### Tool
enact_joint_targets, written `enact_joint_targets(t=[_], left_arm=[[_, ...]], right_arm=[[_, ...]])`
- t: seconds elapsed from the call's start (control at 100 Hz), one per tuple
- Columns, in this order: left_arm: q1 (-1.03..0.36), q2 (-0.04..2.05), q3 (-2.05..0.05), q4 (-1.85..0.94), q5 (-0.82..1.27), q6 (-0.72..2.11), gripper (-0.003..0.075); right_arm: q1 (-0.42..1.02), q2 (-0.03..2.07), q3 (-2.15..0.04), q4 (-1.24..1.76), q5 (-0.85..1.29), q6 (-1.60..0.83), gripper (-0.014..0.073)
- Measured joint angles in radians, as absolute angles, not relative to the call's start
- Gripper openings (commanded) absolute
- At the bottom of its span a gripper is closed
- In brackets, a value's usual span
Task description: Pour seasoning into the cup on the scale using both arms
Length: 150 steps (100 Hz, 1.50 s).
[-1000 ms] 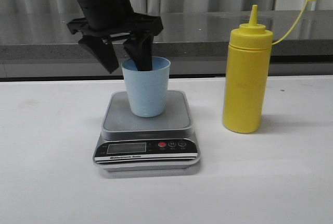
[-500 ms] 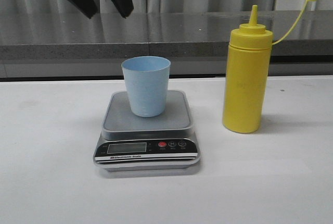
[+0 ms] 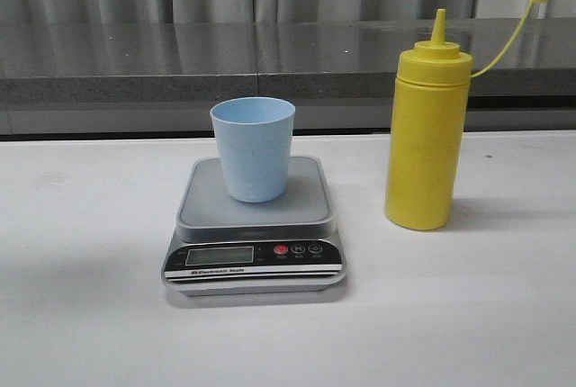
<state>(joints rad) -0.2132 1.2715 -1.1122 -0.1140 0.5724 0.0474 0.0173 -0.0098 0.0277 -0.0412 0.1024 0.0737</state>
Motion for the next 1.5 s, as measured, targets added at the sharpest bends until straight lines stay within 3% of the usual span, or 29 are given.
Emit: enact_joint_targets(t=[0.59,0.83,1.13,1.5], left_arm=[[-0.185,0.571,-0.5,-0.114,0.261,0.046,0.0486],[-0.183,0.418,-0.401,-0.114,0.247,0.046,0.0323],[-0.183,0.387,-0.386,-0.114,0.233,0.046,-0.0022],[-0.183,0.387,-0.386,-0.114,0.232,0.046,-0.002]], right_arm=[[0.017,-0.01,0.028,-0.041,0.102,0.074,-0.0069],[0.017,-0.01,0.028,-0.041,0.102,0.074,-0.0069],[0.017,-0.01,0.028,-0.041,0.102,0.074,-0.0069],[0.017,-0.01,0.028,-0.041,0.102,0.074,-0.0069]])
